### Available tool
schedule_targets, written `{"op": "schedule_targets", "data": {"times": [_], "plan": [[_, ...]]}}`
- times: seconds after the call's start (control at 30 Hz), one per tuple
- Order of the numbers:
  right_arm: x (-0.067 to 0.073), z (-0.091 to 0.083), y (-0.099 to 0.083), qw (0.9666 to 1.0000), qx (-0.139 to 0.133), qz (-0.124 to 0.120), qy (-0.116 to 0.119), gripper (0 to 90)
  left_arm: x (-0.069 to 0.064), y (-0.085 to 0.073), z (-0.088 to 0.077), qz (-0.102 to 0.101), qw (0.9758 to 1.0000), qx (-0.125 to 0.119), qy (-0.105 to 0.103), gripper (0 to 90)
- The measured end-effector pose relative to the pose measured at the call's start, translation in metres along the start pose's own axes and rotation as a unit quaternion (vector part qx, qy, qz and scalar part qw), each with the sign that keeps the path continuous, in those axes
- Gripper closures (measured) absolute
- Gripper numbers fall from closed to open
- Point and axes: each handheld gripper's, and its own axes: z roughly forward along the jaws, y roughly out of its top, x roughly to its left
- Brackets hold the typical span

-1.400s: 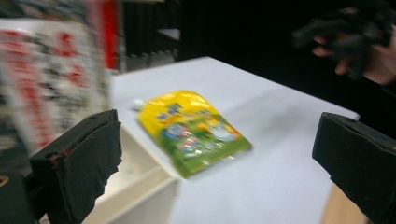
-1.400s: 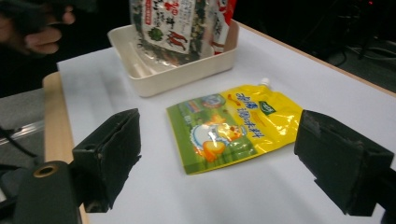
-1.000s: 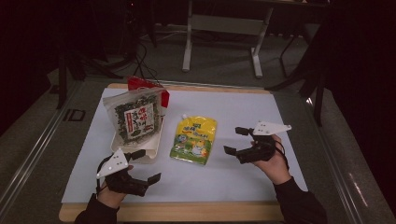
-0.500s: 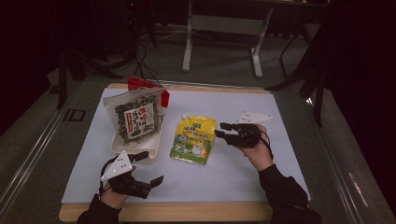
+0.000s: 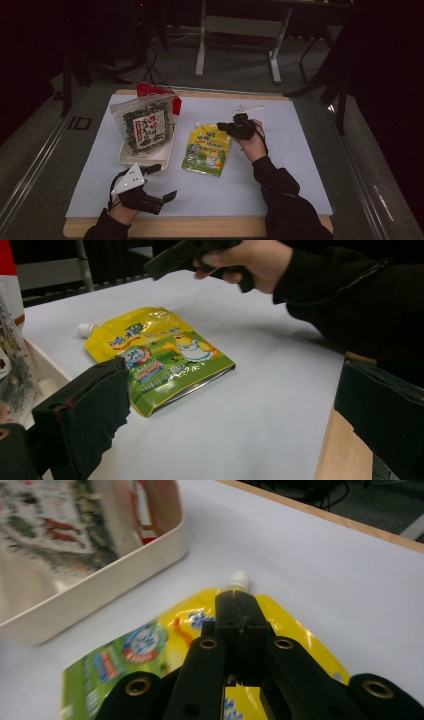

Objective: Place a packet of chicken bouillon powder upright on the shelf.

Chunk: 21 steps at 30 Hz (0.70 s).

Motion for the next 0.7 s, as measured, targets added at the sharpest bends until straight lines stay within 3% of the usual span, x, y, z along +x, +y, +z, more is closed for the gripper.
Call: {"op": "schedule_targets", "data": {"times": [0.4, 0.53, 0.57, 0.67, 0.7], "plan": [[-0.011, 0.059, 0.01, 0.9989, 0.035, 0.027, -0.016, 90.0, 0.001, -0.004, 0.001, -0.006, 1.0, 0.002, -0.004, 2.5], [-0.012, 0.066, 0.013, 0.9986, 0.04, 0.034, -0.011, 90.0, 0.001, -0.004, 0.0, -0.007, 1.0, 0.002, -0.005, 2.5], [-0.014, 0.076, 0.016, 0.9981, 0.048, 0.034, -0.019, 90.0, 0.001, -0.004, -0.001, -0.008, 1.0, 0.002, -0.005, 2.5], [-0.016, 0.081, 0.018, 0.9978, 0.051, 0.036, -0.022, 90.0, 0.001, -0.004, -0.001, -0.007, 1.0, 0.001, -0.006, 2.5], [-0.017, 0.087, 0.021, 0.9971, 0.055, 0.046, -0.025, 90.0, 0.0, -0.004, -0.001, -0.005, 1.0, 0.003, -0.007, 2.5]]}}
